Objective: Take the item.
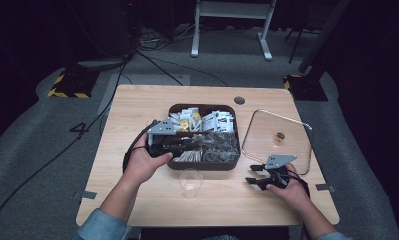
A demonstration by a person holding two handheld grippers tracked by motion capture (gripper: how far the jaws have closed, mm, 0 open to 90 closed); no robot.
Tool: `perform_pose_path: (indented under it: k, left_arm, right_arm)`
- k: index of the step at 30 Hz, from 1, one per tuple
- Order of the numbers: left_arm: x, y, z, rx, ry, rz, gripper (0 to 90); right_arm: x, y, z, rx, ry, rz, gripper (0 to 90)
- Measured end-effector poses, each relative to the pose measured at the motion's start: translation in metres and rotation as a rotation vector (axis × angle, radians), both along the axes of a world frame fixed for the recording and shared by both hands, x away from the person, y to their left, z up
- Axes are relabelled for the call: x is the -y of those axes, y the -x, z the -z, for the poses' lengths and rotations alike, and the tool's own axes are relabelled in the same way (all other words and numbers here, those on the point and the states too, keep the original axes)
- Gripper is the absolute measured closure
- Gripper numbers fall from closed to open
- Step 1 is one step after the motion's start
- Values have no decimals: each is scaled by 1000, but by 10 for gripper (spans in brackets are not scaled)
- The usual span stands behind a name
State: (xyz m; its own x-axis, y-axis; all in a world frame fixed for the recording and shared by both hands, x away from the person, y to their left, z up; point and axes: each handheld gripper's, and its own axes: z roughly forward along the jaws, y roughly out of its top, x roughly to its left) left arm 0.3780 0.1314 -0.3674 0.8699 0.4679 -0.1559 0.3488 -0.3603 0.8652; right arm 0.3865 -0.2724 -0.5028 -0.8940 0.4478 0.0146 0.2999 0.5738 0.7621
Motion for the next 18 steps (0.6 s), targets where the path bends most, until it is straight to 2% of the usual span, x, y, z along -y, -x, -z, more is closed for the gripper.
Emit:
perform_pose_path:
  k: [4,7,12,18]
  left_arm:
    - [-3,11,2,3,-15,-38,820]
    - [-4,18,5,-5,-22,-48,820]
    - [-8,31,4,0,-19,-53,820]
    - [-11,48,5,6,-6,-33,820]
  right_arm:
    - [0,0,0,-2,-2,1,447]
    - [0,0,0,-5,-3,1,447]
    - [0,0,0,-3,-2,1,447]
    - [0,0,0,-4,-3,1,447]
